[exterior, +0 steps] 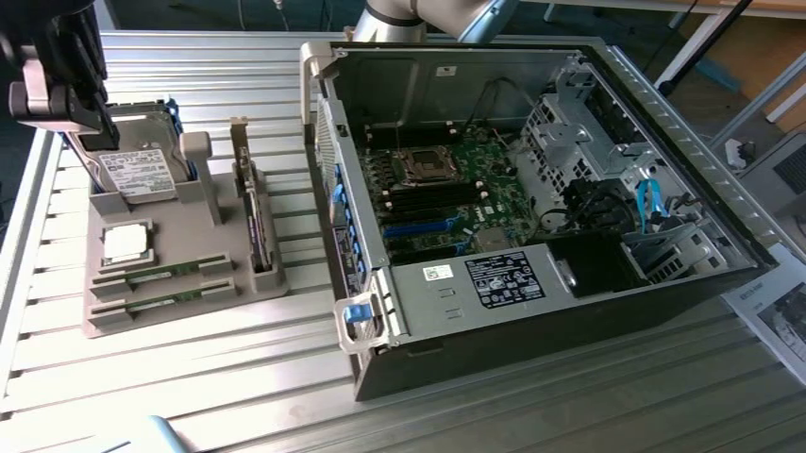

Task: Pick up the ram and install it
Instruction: 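Pick up the ram and move it above insertion slot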

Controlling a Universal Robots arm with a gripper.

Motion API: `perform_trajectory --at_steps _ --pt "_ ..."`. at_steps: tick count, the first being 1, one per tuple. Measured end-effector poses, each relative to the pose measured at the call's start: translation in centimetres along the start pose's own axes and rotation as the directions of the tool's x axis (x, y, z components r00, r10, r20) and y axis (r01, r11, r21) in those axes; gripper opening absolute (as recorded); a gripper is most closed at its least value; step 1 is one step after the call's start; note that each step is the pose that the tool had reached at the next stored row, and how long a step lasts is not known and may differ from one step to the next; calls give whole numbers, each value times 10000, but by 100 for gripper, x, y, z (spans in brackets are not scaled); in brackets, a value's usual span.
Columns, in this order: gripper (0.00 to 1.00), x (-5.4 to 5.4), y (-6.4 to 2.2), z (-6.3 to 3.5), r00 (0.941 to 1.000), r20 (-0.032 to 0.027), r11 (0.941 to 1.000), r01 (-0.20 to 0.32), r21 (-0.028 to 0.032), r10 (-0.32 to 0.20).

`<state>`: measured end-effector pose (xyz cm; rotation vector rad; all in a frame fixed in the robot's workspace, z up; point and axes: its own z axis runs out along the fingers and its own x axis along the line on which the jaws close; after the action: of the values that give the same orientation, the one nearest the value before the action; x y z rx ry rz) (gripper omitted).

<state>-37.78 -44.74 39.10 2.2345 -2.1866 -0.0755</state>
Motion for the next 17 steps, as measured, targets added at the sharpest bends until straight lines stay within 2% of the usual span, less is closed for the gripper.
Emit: perform_trajectory --at_steps 8,17 --pt "10 6 -1 15 10000 1 10000 1 1 -1" --pt "10 107 -4 126 10000 -1 10000 0 -1 0"
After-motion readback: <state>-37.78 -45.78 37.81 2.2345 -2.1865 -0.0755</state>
